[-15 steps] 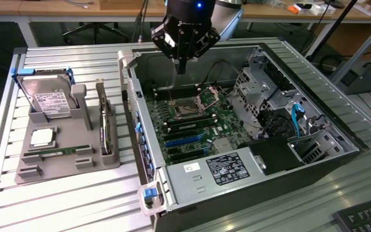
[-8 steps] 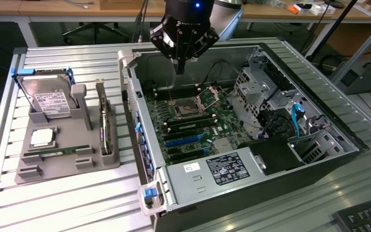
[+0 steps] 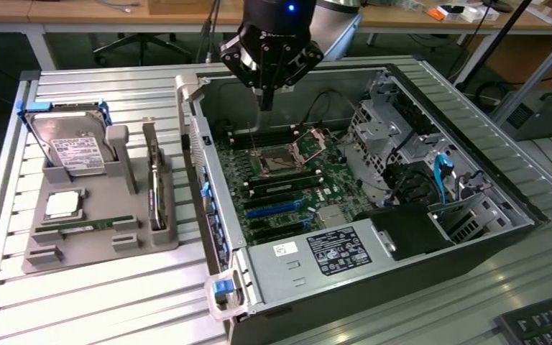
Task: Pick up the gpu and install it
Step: 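Reach for the gpu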
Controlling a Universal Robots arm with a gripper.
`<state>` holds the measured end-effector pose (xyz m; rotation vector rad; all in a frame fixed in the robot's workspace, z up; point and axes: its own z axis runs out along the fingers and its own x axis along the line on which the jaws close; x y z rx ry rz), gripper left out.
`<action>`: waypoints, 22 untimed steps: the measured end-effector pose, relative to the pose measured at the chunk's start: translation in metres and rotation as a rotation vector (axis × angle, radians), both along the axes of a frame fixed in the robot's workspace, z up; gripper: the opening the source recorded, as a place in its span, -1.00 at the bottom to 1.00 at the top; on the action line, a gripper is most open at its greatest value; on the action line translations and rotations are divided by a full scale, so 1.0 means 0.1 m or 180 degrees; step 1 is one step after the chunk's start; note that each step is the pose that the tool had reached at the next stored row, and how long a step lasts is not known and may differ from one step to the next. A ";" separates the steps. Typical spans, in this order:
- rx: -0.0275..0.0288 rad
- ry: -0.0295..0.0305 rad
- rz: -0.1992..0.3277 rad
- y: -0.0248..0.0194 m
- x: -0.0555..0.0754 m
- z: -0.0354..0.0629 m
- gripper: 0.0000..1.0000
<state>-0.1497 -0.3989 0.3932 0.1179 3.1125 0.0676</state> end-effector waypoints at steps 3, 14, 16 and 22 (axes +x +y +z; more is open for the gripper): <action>0.0000 0.0000 0.0000 0.000 -0.01 0.000 -0.79; 0.0000 0.0000 0.0000 0.000 -0.03 -0.001 -0.79; 0.0000 0.0000 0.0000 0.000 -0.03 -0.001 -0.79; 0.0000 0.0000 0.0000 0.000 -0.04 -0.001 -0.79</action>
